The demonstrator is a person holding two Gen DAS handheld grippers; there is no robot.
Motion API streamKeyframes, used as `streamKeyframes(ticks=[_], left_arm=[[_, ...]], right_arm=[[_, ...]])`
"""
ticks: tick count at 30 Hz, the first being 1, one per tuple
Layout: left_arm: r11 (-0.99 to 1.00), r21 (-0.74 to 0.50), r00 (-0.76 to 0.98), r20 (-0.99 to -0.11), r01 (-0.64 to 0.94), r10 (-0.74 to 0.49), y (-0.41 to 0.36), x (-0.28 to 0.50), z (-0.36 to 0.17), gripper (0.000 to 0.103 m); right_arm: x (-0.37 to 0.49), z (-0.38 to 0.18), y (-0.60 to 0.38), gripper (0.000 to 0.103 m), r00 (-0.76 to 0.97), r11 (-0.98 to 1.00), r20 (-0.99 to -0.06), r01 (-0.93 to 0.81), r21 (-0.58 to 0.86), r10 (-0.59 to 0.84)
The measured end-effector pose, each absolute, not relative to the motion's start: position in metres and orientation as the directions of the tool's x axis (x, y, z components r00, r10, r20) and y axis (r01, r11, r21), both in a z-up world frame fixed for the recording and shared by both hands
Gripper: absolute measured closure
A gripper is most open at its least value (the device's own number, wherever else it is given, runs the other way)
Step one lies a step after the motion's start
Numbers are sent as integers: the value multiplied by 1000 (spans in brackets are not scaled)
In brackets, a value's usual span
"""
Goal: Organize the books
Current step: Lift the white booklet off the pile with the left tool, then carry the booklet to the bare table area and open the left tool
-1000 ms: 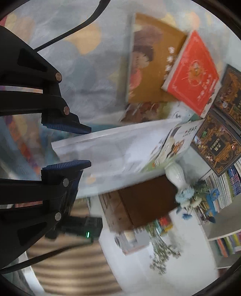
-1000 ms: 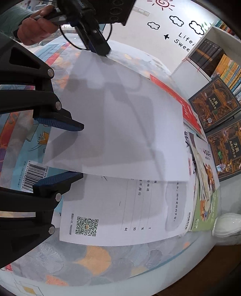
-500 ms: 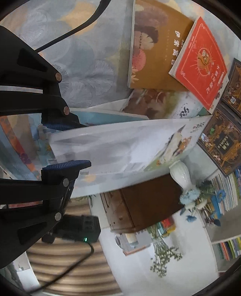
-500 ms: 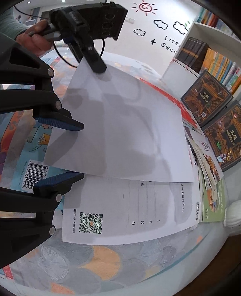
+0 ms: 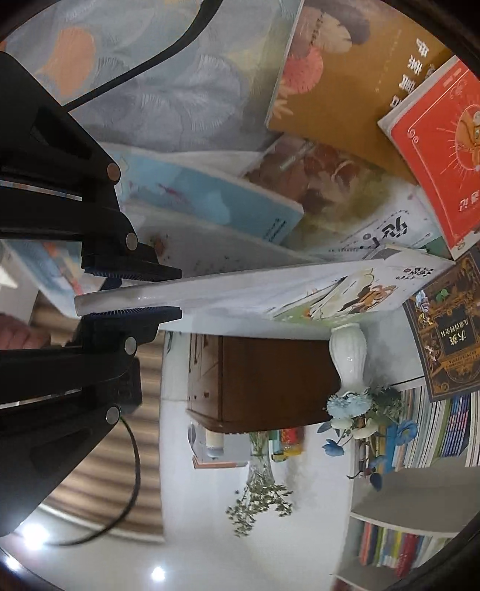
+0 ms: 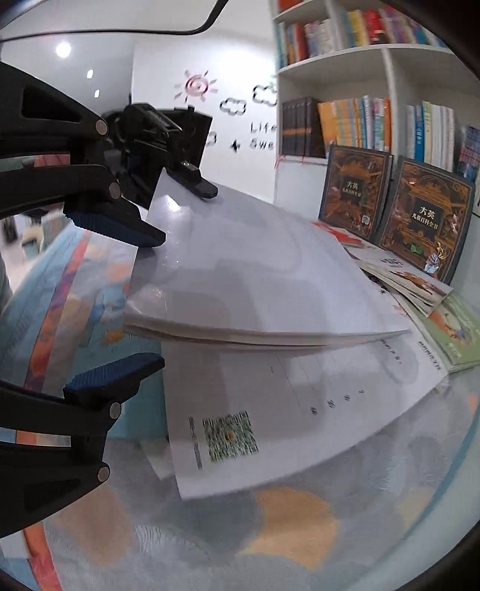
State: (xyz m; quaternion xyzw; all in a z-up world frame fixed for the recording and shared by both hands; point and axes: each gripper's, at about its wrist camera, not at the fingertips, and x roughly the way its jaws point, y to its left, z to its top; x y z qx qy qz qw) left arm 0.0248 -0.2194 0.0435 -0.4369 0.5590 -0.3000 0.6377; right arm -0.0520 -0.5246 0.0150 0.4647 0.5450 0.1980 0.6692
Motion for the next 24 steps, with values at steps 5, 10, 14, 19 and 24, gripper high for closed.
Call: streamKeyframes(ticks=[5, 10, 14, 19, 24], left_arm=[[430, -893, 178, -449, -133, -876, -219, 26, 44, 93], [504, -854, 167, -519, -127, -838, -212, 29, 42, 93], [636, -771, 166, -630, -20, -758, -216, 27, 54, 92], [772, -612, 220, -740, 173, -636, -220, 17, 81, 89], [728, -651, 245, -686, 215, -685, -187, 11, 92, 89]], right_arm=[[-47, 11, -519, 57, 363, 406, -472, 246, 880, 804], [-38, 22, -515, 77, 405, 464, -515, 223, 857, 756], [-35, 54, -492, 78, 406, 681, -660, 116, 723, 632], [-41, 81, -454, 78, 423, 844, -767, 9, 536, 482], [-54, 106, -409, 79, 452, 920, -803, -139, 366, 388]])
